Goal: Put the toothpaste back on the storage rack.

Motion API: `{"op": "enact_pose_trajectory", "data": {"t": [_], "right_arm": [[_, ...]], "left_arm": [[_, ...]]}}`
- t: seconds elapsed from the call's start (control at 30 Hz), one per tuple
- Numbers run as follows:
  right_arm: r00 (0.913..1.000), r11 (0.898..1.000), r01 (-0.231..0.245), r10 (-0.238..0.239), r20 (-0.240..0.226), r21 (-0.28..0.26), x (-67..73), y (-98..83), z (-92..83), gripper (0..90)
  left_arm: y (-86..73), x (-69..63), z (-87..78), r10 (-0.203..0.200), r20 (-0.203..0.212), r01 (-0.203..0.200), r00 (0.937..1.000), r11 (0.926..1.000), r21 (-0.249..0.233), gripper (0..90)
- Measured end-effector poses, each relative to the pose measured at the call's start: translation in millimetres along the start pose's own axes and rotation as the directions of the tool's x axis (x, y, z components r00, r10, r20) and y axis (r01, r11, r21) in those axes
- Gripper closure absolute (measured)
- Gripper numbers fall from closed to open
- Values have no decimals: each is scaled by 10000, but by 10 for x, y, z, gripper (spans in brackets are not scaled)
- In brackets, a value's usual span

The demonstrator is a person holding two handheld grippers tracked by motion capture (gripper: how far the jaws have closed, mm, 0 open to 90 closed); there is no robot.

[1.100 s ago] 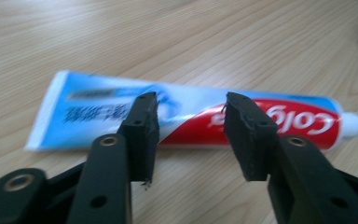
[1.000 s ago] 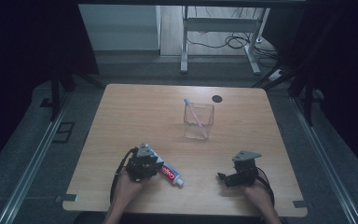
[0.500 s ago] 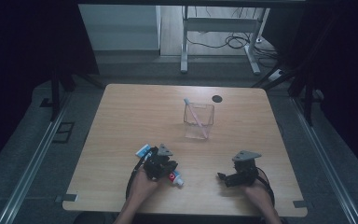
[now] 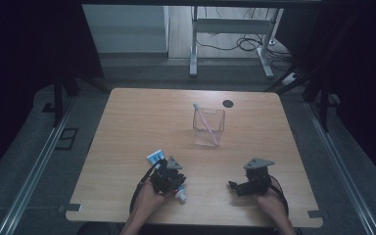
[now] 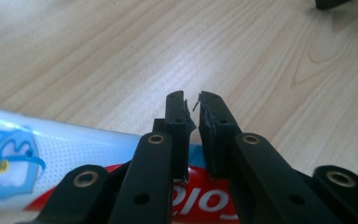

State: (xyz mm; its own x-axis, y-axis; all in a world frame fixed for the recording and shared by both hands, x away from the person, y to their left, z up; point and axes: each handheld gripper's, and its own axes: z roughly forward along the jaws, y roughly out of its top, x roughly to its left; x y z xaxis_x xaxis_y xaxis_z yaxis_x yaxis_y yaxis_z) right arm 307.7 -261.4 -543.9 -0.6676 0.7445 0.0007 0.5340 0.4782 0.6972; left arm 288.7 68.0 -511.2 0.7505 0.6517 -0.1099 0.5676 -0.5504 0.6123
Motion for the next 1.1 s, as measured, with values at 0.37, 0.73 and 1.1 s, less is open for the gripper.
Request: {"op": "enact_pose_trajectory", "data": {"t": [0.37, 0.73, 1.1], "right_arm": [[10000, 10000, -11, 11, -1, 6, 1, 0, 0, 0], [10000, 10000, -9, 9, -1, 5, 1, 0, 0, 0], [10000, 10000, -20, 20, -3, -6, 1, 1, 0, 0]], "left_arm": [[-161, 23, -122, -137, -111, 140, 9998, 9995, 288, 798], [-269, 126, -233, 46, -495, -16, 9988, 9981, 613, 769], [-328, 266, -302, -208, -376, 230, 9991, 9981, 574, 747]]}}
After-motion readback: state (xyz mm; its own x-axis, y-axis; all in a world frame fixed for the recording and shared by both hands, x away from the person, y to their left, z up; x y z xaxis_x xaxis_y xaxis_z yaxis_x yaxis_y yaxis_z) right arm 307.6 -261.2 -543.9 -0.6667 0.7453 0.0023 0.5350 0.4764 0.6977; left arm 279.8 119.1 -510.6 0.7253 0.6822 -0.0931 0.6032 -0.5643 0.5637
